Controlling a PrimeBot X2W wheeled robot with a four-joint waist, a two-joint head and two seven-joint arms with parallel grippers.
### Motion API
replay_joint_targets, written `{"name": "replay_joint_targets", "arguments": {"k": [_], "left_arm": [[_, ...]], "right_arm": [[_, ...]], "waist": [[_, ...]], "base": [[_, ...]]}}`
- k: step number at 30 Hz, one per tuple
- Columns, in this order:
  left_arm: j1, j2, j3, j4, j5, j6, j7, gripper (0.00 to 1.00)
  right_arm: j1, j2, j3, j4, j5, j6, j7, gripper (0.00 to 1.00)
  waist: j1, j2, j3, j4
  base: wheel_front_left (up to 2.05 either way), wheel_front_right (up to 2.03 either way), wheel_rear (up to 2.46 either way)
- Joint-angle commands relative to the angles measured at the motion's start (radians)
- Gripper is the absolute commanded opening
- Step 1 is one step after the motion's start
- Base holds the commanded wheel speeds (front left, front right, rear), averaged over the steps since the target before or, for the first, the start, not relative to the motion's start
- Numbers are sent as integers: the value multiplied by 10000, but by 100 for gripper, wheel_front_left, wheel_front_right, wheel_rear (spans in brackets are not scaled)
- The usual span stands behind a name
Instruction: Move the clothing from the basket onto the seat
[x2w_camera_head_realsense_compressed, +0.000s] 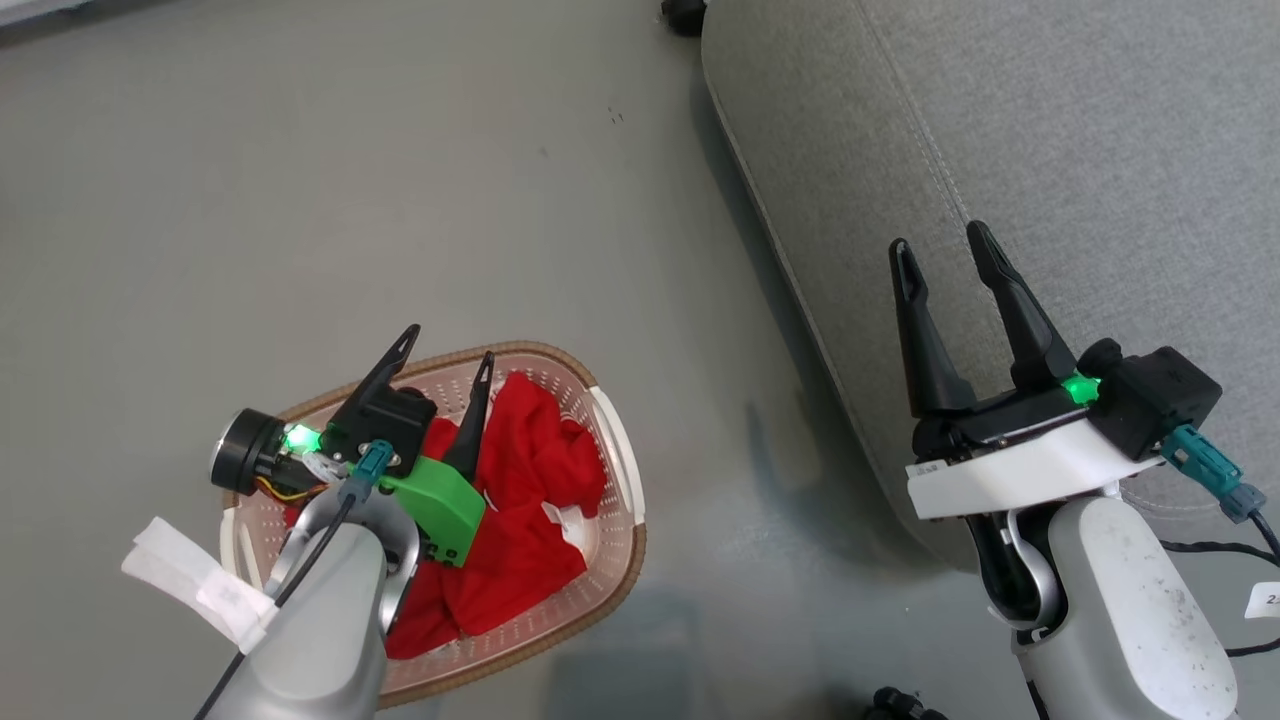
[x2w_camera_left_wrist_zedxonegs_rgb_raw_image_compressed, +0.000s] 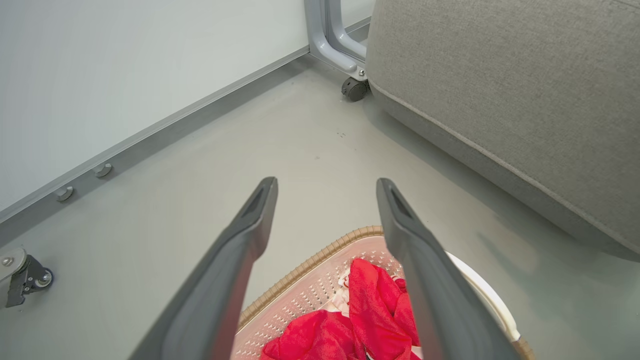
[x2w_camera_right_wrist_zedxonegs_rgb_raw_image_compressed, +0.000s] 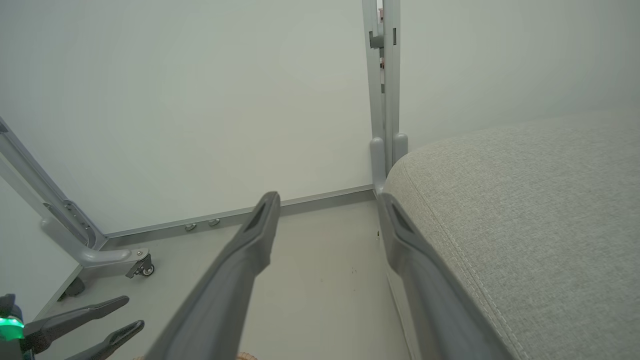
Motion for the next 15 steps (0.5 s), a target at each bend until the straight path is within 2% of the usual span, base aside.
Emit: {"name": "replay_joint_targets", "arguments": {"k": [1, 15], "left_arm": [[-301, 169, -59, 178, 114, -64, -7, 100], [-1635, 677, -810, 2487, 428, -177, -7, 100]], "right_arm": [[-204, -17, 32, -81, 87, 1, -49, 100], [-824, -14, 405, -585, 566, 1, -49, 100]], "waist": [[-1, 108, 890, -636], [-1, 108, 2513, -1473]], "base": [[0, 0, 0], [0, 0, 0]]}}
